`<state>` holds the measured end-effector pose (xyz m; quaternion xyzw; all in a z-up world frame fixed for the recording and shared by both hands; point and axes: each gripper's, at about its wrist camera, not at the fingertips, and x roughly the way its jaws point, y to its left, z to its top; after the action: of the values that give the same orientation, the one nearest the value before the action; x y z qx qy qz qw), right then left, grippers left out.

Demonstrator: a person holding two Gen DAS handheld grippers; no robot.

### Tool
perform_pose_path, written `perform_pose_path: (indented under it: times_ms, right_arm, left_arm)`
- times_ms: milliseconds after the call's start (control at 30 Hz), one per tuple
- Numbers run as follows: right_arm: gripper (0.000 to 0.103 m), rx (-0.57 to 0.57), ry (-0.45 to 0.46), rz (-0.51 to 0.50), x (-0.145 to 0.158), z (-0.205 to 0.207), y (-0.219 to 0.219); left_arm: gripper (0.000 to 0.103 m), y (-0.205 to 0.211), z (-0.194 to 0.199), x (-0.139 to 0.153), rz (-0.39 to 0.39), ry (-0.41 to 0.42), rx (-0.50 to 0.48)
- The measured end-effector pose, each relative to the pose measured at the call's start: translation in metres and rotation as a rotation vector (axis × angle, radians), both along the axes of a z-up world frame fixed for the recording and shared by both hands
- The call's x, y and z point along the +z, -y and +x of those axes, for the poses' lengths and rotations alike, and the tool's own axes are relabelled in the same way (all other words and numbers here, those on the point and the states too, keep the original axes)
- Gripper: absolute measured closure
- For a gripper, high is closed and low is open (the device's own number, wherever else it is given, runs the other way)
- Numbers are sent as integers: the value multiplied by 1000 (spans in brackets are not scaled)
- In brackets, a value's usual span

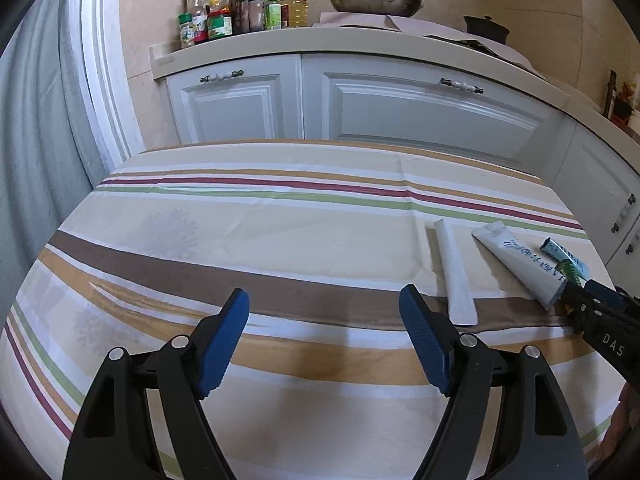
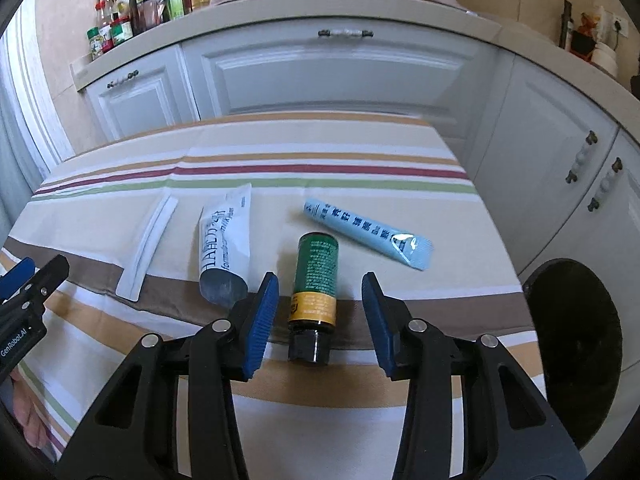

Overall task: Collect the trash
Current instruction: 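Grasp the green-and-gold bottle with the right tool, then grasp the white printed tube with the left tool while the right tool holds the bottle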

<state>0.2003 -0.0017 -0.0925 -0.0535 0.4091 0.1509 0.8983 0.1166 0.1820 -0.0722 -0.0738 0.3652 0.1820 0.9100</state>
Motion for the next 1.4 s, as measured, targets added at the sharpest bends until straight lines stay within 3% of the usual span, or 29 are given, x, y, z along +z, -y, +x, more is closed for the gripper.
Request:
perform_pose_path:
  times_ms: [67,167,633,1067,1400]
  right_arm:
    - [73,3,-16,-8,-3,1,-1]
    - [80,9,-43,-8,-6,4,-2]
    - [80,-22,39,0,9,-15,18]
    - [80,-129,79,1,15,-10,80]
    - [80,-190,86,32,14,-3,125]
  left_arm:
    - [28,-2,0,-1,-10,-1,2]
    - [28,-4,0,0,-13,1,3]
    - [28,20,5,3,-16,8,-52]
    - [28,87,25,9,-5,12,-190]
    - [28,119,46,5,15,-5,-236]
